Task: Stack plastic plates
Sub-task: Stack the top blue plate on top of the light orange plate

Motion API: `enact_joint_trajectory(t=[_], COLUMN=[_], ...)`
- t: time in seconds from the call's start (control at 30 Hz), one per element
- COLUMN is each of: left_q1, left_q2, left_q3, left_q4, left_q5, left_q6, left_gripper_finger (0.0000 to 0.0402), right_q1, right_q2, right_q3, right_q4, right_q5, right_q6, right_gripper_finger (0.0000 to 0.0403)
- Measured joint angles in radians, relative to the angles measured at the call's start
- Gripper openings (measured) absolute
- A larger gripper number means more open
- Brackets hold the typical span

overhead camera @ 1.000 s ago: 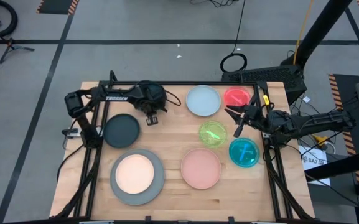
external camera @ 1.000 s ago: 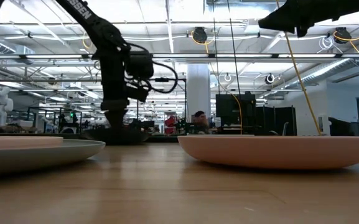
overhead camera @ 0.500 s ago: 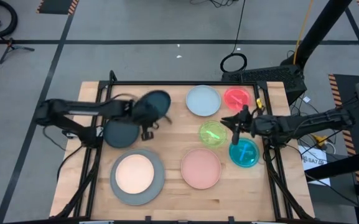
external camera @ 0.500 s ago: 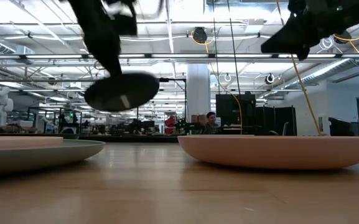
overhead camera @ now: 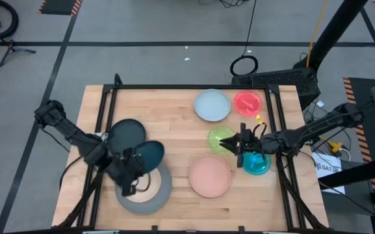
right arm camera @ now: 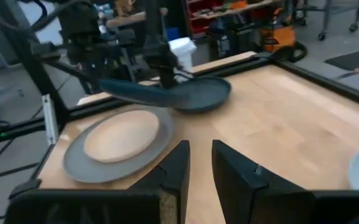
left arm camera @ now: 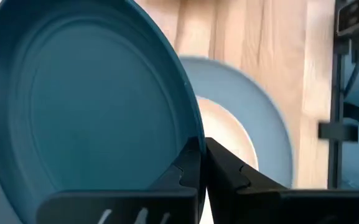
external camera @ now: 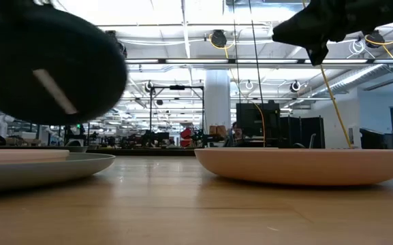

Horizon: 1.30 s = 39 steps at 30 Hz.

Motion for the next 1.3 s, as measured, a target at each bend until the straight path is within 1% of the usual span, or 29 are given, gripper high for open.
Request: enact_joint_trajectory(t=[0.13,0.2,0.27,0.4,0.53,0.67,0.8,1.17,1.3], left_q1=[-0.083,-0.113,-0.141,-0.19,-0.211,-0.224,-0.237,-0.241,-0.239], left_q2=[0.01,0.011,0.026,0.068,0.108,0.145,0.163,0.164,0.164], left_q3=[0.0,0.0,0.001,0.0,0.0,0.0,0.0,0.0,0.0], left_q4=[-0.012,0.005,0.012,0.019,0.047,0.054,0.063,0.085,0.085], left_q5=[-0.017,-0.043,-0.046,-0.051,-0.052,-0.056,-0.058,-0.06,-0.09], left_q6=[-0.11,-0.162,-0.207,-0.252,-0.268,-0.293,-0.307,-0.325,-0.323], left_gripper_finger=[0.0008,0.0008,0.0008,0.0008,0.001,0.0029,0.0036,0.0041,0.0041], right_q1=[0.031,0.042,0.054,0.076,0.089,0.097,0.097,0.092,0.092], right_q2=[0.065,0.096,0.121,0.164,0.179,0.18,0.18,0.177,0.154], right_q3=[0.0,0.0,0.0,0.0,0.0,0.0,0.0,0.0,0.0], right_q4=[0.065,0.107,0.145,0.21,0.259,0.286,0.29,0.32,0.319], right_q5=[0.002,0.002,0.002,0.004,0.005,0.005,0.005,0.005,0.005], right_q6=[0.029,0.039,0.043,0.043,0.036,0.016,0.009,-0.046,-0.077], right_gripper_finger=[0.0061,0.0061,0.0061,0.0061,0.0061,0.0061,0.0061,0.0061,0.0061])
